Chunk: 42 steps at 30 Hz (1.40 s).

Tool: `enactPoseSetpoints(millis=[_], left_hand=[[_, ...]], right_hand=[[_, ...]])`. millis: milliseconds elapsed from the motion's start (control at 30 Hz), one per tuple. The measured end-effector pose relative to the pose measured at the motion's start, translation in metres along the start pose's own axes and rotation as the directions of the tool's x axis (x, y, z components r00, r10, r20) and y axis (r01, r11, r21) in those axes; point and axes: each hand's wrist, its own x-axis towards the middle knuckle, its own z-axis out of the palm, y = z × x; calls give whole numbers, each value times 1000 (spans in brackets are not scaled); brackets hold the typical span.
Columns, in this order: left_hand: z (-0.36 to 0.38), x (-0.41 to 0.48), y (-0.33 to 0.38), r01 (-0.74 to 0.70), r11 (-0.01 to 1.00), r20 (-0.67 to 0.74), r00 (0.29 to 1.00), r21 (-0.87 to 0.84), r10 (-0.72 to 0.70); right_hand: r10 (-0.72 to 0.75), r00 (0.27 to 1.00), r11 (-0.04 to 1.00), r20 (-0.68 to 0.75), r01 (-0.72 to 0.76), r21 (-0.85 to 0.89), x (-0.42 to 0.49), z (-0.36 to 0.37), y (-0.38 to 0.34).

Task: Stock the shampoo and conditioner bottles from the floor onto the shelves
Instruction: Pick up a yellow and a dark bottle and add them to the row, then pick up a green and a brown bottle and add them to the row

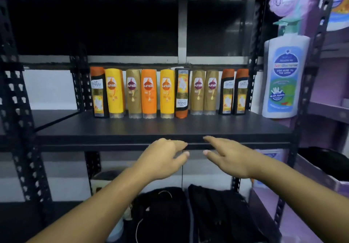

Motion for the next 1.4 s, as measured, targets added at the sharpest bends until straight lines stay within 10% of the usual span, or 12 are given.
enactPoseSetpoints(millis=[367, 767, 1167, 1400], left_hand=[[129, -107, 23, 50, 994, 359, 933, -96, -13], [308, -169, 14, 395, 912, 745, 640, -109, -188], [434, -170, -35, 609, 791, 859, 434, -57, -272], [502, -157, -58, 833, 552, 870, 301, -41, -390]], right_hand=[[130, 970, 989, 206, -142, 46, -116, 138, -11], [385, 688, 817, 615, -564, 119, -162, 336, 34], [422, 511, 632, 749, -758, 161, -139, 502, 64], [528, 440, 425, 726, -877, 223, -112, 533, 72]])
